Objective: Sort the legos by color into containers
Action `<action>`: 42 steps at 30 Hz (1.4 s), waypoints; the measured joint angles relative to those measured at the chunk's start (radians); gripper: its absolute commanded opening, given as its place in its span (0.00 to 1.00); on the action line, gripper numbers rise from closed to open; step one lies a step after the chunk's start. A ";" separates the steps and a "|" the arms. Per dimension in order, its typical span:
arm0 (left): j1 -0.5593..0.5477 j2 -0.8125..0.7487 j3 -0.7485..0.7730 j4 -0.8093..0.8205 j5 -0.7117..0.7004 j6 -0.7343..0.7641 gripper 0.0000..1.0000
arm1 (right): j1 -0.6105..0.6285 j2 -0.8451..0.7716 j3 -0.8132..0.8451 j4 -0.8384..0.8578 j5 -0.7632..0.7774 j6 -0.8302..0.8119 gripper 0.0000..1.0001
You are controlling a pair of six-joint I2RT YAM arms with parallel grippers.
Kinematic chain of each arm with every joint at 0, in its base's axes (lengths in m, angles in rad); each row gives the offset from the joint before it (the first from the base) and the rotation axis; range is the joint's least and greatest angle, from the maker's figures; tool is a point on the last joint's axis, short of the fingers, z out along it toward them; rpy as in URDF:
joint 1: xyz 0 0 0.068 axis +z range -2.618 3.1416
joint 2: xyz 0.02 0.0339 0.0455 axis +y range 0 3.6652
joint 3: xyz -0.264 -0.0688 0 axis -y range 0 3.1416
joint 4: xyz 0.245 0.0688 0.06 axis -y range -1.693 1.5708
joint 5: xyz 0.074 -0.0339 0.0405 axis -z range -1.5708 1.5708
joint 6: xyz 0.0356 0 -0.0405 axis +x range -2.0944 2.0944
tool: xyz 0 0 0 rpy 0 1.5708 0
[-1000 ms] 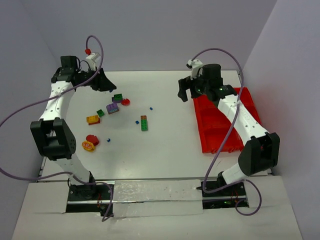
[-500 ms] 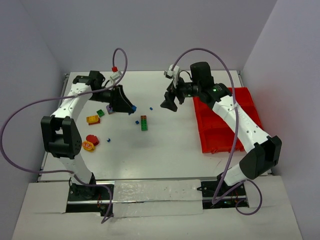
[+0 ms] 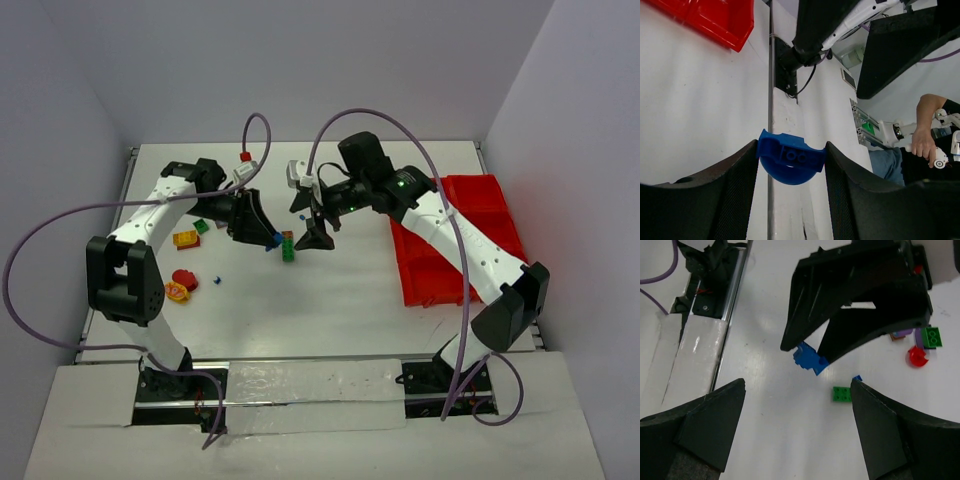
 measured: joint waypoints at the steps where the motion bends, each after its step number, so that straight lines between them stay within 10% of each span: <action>1: -0.005 -0.006 -0.003 0.001 0.000 -0.003 0.17 | 0.013 0.005 0.012 -0.010 -0.003 -0.010 0.90; 36: -0.110 -0.108 -0.079 0.119 -0.007 -0.160 0.19 | 0.170 0.017 -0.078 -0.031 0.138 -0.218 0.29; 39: -0.112 -0.110 -0.080 0.123 -0.008 -0.160 0.51 | 0.173 0.017 -0.078 -0.031 0.141 -0.212 0.10; 41: -0.112 -0.110 -0.081 0.124 -0.007 -0.161 0.94 | 0.175 0.017 -0.078 -0.030 0.146 -0.207 0.02; 42: -0.112 -0.110 -0.083 0.126 -0.008 -0.162 0.95 | 0.176 0.017 -0.078 -0.030 0.148 -0.205 0.01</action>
